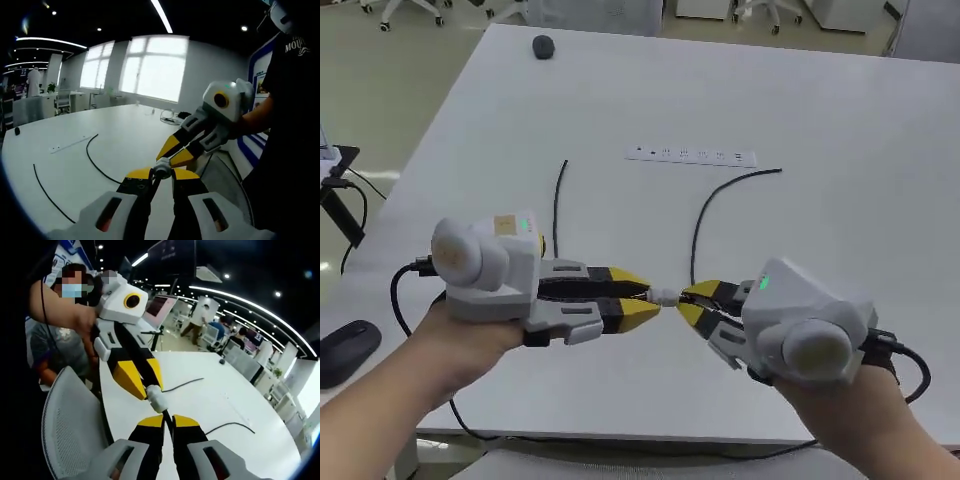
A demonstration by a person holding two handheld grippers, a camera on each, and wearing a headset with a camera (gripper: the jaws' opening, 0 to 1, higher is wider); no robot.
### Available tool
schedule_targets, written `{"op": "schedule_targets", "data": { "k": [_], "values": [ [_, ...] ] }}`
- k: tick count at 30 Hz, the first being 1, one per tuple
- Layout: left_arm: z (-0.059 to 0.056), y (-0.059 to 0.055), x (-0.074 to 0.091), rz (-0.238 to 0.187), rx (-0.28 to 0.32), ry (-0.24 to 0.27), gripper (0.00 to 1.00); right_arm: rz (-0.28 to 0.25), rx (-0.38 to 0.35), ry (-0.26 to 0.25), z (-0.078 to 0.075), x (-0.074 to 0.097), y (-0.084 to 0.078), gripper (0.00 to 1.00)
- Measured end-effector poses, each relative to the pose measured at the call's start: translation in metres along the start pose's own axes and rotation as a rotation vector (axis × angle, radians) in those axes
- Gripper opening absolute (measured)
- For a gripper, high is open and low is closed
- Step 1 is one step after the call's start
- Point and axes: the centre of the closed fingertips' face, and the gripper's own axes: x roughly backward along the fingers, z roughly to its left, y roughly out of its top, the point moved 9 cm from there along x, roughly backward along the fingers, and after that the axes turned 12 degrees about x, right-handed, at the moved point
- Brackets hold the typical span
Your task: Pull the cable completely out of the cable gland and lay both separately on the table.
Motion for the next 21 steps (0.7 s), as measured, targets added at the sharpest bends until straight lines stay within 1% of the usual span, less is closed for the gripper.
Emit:
{"op": "schedule_targets", "data": {
  "k": [1,4,8,10,11,12,14,21],
  "values": [
    [0.002,-0.001,-0.001,0.006,-0.003,0.001,0.15,0.004,-0.004,0.002,0.0,-0.001,-0.001,0.0],
    [0.002,-0.001,-0.003,0.014,-0.007,0.002,0.15,0.011,-0.018,0.004,-0.001,-0.002,-0.005,0.0],
    [0.004,-0.003,-0.006,0.017,-0.003,0.004,0.15,0.019,-0.023,0.005,-0.002,-0.004,-0.01,0.0],
    [0.005,-0.003,-0.006,0.015,-0.002,0.007,0.15,0.032,-0.023,0.003,-0.003,-0.005,-0.013,0.0],
    [0.005,-0.004,-0.006,0.011,0.005,0.008,0.15,0.033,-0.032,0.005,-0.003,-0.005,-0.016,0.0],
    [0.005,-0.004,-0.006,0.011,0.008,0.007,0.15,0.031,-0.056,0.007,-0.004,-0.006,-0.017,0.0],
    [0.006,-0.005,-0.006,0.008,0.014,0.007,0.15,0.043,-0.057,0.003,-0.005,-0.006,-0.02,0.0],
    [0.014,-0.006,-0.004,0.007,0.029,0.006,0.15,0.061,-0.107,-0.006,-0.01,-0.006,-0.032,0.0]
  ]
}}
